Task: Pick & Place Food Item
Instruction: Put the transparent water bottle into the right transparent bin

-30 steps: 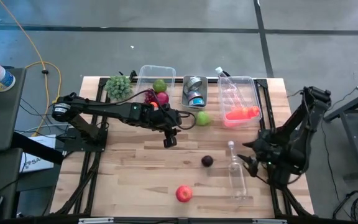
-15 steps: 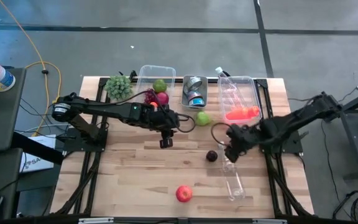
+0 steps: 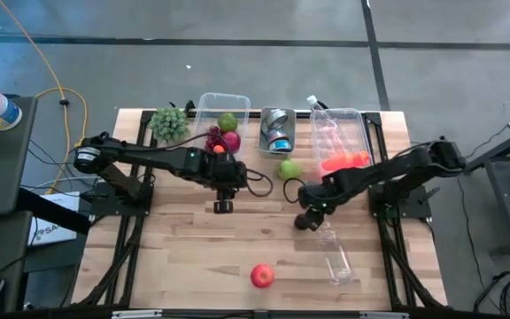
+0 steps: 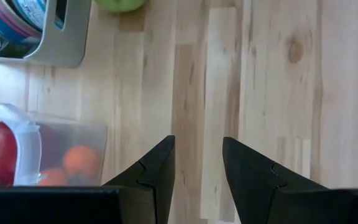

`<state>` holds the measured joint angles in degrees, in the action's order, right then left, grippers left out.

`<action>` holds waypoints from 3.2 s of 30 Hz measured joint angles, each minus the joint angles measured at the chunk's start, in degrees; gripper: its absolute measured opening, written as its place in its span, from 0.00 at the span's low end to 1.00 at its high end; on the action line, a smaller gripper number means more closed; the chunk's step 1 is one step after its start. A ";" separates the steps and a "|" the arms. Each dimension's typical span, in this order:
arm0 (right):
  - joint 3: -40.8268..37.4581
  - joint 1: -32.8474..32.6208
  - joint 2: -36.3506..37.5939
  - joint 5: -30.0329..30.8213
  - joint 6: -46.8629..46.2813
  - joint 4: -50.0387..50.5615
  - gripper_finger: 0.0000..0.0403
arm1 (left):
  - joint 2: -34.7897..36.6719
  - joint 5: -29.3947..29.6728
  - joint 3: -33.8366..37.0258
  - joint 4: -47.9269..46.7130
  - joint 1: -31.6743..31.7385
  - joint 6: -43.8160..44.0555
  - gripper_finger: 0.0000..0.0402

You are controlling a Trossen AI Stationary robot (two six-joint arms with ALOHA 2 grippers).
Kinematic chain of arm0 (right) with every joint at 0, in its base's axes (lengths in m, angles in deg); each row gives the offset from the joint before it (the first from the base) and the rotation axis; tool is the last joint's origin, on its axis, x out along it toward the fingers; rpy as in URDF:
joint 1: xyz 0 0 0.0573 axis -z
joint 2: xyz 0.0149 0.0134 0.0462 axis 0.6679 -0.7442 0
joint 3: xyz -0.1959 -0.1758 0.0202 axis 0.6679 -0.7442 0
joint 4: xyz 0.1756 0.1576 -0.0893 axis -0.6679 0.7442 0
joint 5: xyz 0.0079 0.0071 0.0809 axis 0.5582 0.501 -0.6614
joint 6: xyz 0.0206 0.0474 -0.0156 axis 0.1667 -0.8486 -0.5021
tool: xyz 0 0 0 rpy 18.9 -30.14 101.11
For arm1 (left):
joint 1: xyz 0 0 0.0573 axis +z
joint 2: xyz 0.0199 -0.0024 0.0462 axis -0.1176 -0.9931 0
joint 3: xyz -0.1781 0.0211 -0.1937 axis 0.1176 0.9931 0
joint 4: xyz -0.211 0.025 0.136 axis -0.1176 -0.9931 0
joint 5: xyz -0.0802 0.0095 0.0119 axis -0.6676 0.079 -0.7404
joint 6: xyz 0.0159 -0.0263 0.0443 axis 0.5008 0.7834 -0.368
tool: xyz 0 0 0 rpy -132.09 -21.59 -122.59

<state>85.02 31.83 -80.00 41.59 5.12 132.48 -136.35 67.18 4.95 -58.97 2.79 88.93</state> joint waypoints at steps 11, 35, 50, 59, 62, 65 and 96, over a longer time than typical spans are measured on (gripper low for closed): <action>0.00 3.38 -2.42 0.02 -0.20 2.51 0.47 | 0.00 -1.61 3.78 -0.26 0.00 0.77 0.32; -6.55 3.36 -3.15 4.09 0.29 0.52 0.78 | 0.00 -2.29 7.10 2.47 0.02 0.50 0.32; -7.15 3.36 -9.99 1.23 6.57 -4.03 0.36 | 0.00 -3.21 7.10 4.04 0.02 0.04 0.32; 1.49 0.27 -8.23 4.96 7.51 2.39 0.32 | 0.00 -3.26 7.10 4.07 0.02 0.02 0.32; 6.96 -2.62 -6.96 9.45 6.17 9.35 0.32 | 0.00 -3.28 7.10 4.06 0.02 0.01 0.32; 13.81 -6.31 -5.71 15.52 3.20 18.12 0.32 | 0.00 -3.28 7.10 4.10 0.03 -0.03 0.32; 26.62 -19.37 34.63 85.49 27.58 9.91 0.32 | 0.00 -3.05 7.08 5.35 0.48 -7.02 0.32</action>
<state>111.64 12.46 -45.37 127.09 32.70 142.39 -136.35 64.13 12.03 -53.61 3.27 81.92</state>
